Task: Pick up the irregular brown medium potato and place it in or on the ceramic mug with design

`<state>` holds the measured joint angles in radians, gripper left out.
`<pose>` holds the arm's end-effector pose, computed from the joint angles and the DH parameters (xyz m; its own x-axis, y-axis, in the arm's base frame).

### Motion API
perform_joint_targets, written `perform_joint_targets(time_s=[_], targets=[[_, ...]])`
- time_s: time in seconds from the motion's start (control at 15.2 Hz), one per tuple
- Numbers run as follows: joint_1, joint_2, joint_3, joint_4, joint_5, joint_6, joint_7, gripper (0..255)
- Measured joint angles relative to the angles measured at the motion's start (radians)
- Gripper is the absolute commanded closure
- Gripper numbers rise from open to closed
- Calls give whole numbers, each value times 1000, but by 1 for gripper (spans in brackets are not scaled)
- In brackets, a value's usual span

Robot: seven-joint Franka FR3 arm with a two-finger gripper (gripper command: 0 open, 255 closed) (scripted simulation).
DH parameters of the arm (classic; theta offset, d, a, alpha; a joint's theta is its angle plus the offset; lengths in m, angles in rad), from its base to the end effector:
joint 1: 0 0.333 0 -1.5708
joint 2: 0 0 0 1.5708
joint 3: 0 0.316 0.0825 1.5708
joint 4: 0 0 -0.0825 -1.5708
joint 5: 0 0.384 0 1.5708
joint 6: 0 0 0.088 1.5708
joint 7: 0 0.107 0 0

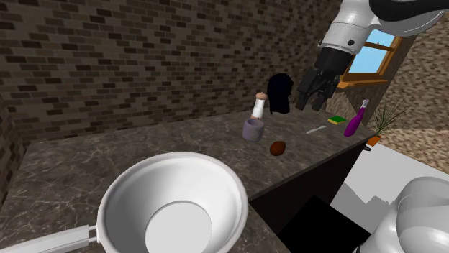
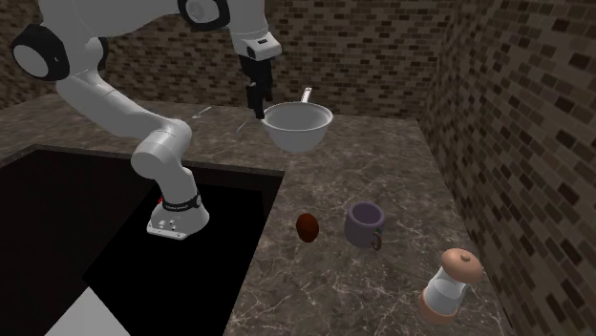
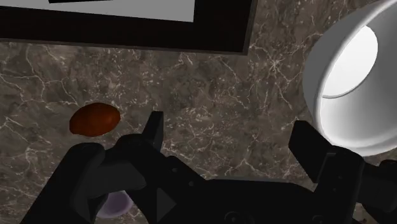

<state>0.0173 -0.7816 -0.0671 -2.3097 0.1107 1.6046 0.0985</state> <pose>0.3121 -0.0113 0.6148 0.9892 -0.1344 0.0590 -0.1233 -0.9788 -0.1638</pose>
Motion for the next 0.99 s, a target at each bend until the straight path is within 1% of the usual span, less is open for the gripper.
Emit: perform_joint_targets(time_s=[0.07, 0.2, 0.66, 0.73, 0.99], targets=[[0, 0, 0, 0, 0, 0, 0, 0], [-17, 27, 2, -7, 2, 30, 32, 0], [-105, 183, 7, -60, 12, 220, 210, 0], [-119, 218, 2, -71, 12, 261, 229, 0], [-164, 323, 2, -71, 19, 355, 340, 0]])
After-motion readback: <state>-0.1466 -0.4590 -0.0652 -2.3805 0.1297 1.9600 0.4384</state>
